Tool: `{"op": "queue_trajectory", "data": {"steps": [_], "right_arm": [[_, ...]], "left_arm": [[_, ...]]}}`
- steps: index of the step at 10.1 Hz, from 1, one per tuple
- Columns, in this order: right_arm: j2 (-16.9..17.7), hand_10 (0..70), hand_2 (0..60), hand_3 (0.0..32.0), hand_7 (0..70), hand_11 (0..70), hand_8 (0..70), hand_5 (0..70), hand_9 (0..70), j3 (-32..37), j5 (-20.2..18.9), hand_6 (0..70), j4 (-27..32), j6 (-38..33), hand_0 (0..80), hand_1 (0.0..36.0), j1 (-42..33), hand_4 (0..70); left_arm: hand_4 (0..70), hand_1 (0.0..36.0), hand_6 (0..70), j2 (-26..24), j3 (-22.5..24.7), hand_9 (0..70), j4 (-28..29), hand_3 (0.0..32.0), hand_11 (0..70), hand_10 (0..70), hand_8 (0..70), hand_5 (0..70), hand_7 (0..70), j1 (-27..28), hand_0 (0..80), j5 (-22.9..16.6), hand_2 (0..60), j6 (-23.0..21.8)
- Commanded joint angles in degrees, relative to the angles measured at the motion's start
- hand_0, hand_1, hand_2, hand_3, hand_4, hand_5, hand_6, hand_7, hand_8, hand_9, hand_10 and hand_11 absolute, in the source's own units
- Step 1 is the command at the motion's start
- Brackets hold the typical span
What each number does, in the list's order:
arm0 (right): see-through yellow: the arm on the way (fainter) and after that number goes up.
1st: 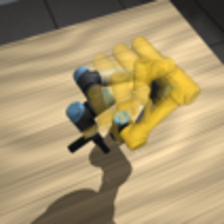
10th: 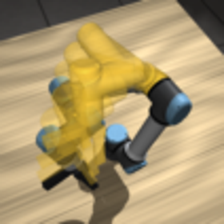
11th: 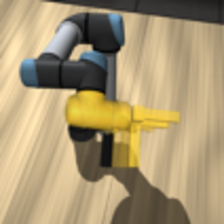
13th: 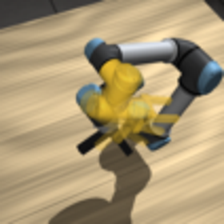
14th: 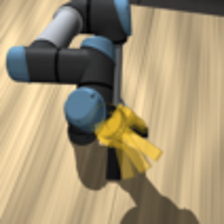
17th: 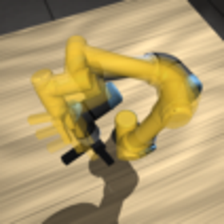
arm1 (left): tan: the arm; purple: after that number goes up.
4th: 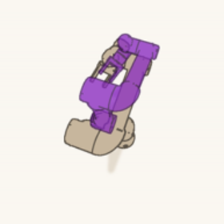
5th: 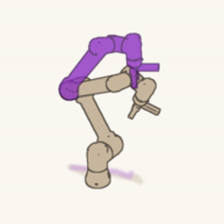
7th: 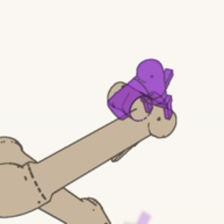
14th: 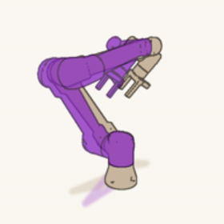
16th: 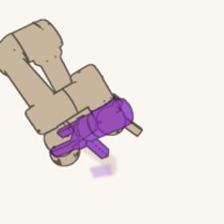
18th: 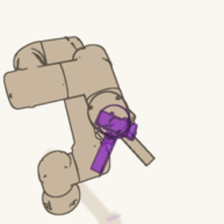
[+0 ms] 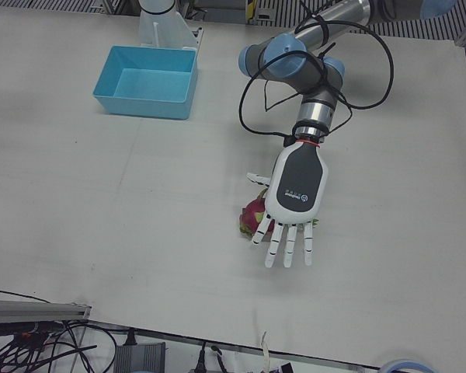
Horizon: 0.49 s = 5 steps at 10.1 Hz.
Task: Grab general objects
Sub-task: 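Move the left hand down beside the pink dragon fruit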
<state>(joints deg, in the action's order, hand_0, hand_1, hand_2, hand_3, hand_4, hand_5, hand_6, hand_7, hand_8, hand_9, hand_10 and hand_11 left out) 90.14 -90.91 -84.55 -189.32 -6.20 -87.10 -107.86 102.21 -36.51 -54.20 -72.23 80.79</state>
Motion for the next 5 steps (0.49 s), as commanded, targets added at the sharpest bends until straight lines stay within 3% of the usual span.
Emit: {"op": "queue_trajectory", "data": {"steps": [1, 2, 3, 4, 5], "right_arm": [[0.04, 0.0, 0.0, 0.0, 0.0, 0.0, 0.0, 0.0, 0.0, 0.04, 0.00, 0.0, 0.00, -0.04, 0.0, 0.0, 0.00, 0.0], [-0.05, 0.0, 0.0, 0.0, 0.0, 0.0, 0.0, 0.0, 0.0, 0.04, 0.00, 0.0, 0.00, -0.04, 0.0, 0.0, 0.00, 0.0], [-0.05, 0.0, 0.0, 0.0, 0.0, 0.0, 0.0, 0.0, 0.0, 0.12, 0.00, 0.0, 0.00, -0.12, 0.0, 0.0, 0.00, 0.0], [0.04, 0.0, 0.0, 0.0, 0.0, 0.0, 0.0, 0.0, 0.0, 0.12, 0.00, 0.0, 0.00, -0.04, 0.0, 0.0, 0.00, 0.0], [-0.05, 0.0, 0.0, 0.0, 0.0, 0.0, 0.0, 0.0, 0.0, 0.12, 0.00, 0.0, 0.00, -0.12, 0.0, 0.0, 0.00, 0.0]], "left_arm": [[0.0, 6.3, 2.2, 1.59, -3.95, 5.6, 3.64, 13.4, 9.2, 6.0, 15.8, 24.1, 12.2, 0.15, 45.4, 1.12, 0.0, 2.35], [0.0, 6.8, 0.4, 2.12, -3.87, 4.4, 3.64, 17.6, 9.7, 6.3, 15.1, 23.7, 11.1, 0.15, 45.9, 1.30, 0.0, 3.22], [0.0, 6.8, 0.2, 2.47, -3.95, 4.0, 3.99, 17.2, 9.3, 6.0, 14.9, 24.0, 10.4, 0.15, 45.8, 1.30, 0.0, 3.67], [0.0, 6.0, 0.3, 3.00, -4.04, 4.3, 4.51, 13.8, 8.2, 5.3, 15.1, 24.2, 10.0, 0.41, 44.5, 1.30, 0.0, 3.67], [0.0, 5.5, 0.6, 2.92, -4.13, 4.3, 4.61, 12.6, 7.9, 5.2, 15.2, 24.8, 10.2, 0.50, 43.6, 1.39, 0.0, 3.67]]}}
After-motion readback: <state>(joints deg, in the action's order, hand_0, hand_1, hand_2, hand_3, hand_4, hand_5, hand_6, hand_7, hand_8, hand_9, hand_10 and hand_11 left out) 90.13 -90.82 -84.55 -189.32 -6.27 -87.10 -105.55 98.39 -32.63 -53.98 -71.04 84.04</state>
